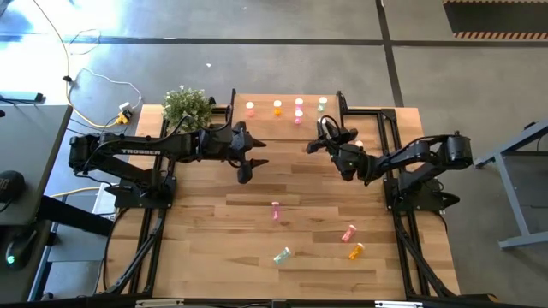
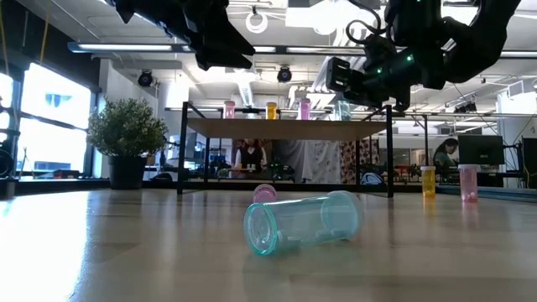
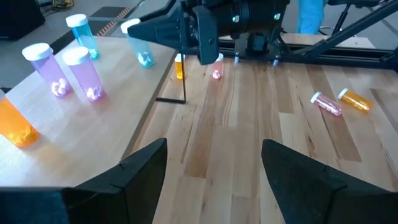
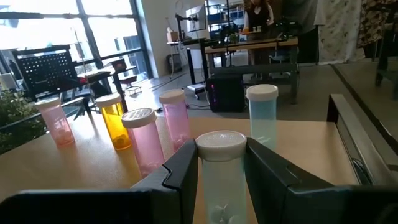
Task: Pick and place medicine bottles onto shelf by color
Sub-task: Put the left blue pill bottle on the shelf aligned with the other blue pill bottle
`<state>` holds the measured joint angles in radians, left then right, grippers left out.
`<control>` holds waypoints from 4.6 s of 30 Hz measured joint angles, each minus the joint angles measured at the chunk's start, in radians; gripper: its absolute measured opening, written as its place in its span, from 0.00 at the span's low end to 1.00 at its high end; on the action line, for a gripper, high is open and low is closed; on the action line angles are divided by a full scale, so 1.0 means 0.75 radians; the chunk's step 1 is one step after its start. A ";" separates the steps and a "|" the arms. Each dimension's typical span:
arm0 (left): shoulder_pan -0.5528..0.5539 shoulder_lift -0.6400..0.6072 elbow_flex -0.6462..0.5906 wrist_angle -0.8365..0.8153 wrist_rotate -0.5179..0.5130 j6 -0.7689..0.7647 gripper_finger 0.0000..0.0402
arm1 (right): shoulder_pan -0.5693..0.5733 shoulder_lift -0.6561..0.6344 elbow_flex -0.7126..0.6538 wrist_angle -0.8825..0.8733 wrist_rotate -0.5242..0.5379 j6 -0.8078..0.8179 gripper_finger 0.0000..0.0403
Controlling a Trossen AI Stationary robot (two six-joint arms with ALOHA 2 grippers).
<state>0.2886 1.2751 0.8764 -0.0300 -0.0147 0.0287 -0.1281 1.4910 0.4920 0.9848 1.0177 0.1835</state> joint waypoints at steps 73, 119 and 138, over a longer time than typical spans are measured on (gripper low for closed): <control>0.361 -0.175 0.000 -0.045 -0.055 -0.164 0.62 | -0.308 -0.555 0.737 -2.053 -1.435 0.019 0.44; 0.463 -0.175 0.000 -0.007 -0.063 -0.163 0.62 | -0.493 -0.398 0.511 -1.818 -1.363 -0.105 0.44; 0.463 -0.175 0.000 -0.001 -0.066 -0.139 0.62 | -0.494 -0.385 0.512 -1.721 -1.516 -0.101 0.44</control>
<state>0.6357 1.1439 0.8764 -0.0307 -0.0643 -0.0753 -0.4984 1.2023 0.8757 -0.3057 -0.1195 0.1078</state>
